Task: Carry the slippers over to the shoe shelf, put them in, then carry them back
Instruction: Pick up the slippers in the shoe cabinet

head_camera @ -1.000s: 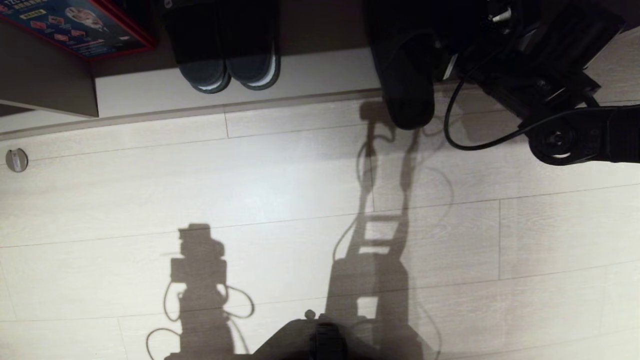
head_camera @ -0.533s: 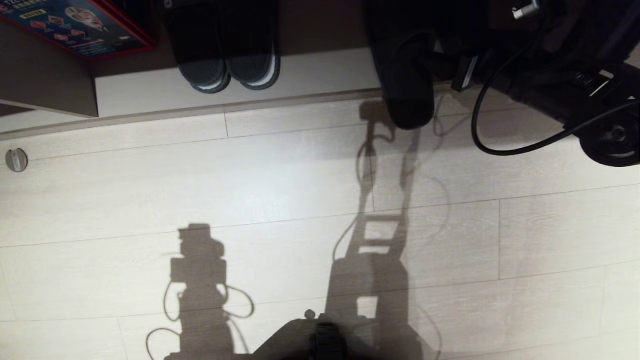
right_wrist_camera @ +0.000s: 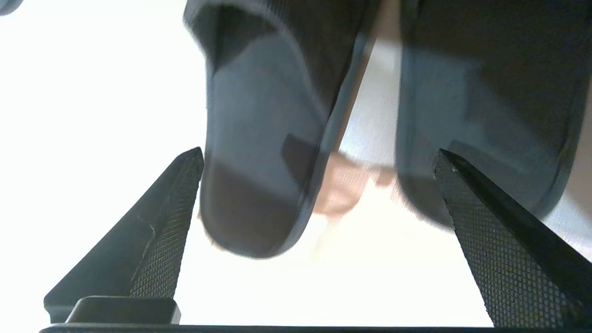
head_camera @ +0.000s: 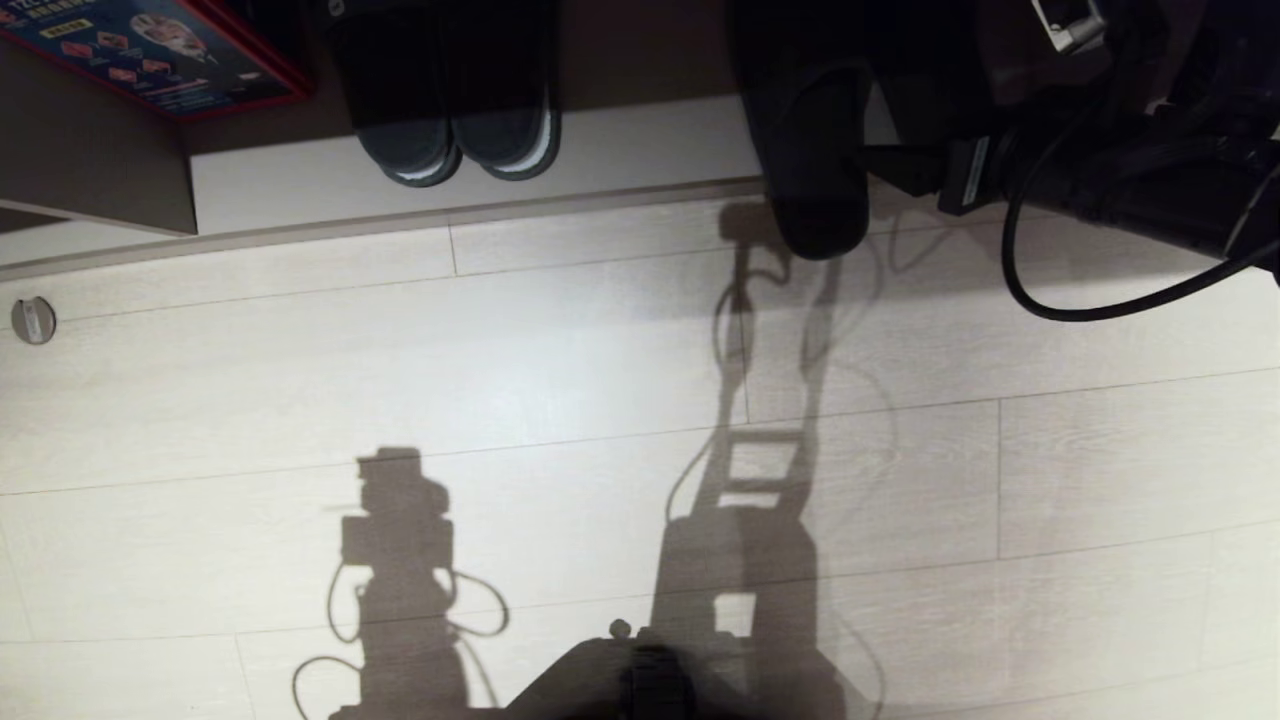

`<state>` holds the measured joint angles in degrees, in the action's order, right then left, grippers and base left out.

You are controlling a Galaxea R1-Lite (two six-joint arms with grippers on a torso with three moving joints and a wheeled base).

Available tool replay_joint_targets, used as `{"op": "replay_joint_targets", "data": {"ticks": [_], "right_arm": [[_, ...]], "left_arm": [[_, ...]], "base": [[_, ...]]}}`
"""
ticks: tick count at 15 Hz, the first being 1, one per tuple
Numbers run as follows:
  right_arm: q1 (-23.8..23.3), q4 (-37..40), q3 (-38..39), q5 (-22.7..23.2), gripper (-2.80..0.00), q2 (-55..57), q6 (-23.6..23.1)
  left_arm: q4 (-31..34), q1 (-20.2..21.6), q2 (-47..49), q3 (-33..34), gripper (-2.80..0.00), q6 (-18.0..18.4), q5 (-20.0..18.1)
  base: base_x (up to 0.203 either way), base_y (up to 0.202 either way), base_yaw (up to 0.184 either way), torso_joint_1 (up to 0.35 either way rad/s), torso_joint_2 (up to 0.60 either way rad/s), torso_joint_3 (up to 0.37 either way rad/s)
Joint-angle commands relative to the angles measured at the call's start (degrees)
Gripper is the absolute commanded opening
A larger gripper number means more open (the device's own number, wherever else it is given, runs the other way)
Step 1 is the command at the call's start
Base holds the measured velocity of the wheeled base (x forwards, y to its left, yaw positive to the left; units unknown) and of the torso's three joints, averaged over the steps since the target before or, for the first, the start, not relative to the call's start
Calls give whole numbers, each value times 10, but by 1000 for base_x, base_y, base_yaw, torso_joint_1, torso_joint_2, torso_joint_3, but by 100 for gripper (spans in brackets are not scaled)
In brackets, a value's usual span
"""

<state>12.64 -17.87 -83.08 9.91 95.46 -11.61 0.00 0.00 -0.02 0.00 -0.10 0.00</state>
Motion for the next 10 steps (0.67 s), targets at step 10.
{"op": "replay_joint_targets", "data": {"ticks": [10], "right_arm": [[0, -38, -4, -1, 0, 5, -6]], "left_arm": [[0, 0, 0, 0, -280, 0, 0]], "base": [[0, 0, 0, 0, 0, 0]]}}
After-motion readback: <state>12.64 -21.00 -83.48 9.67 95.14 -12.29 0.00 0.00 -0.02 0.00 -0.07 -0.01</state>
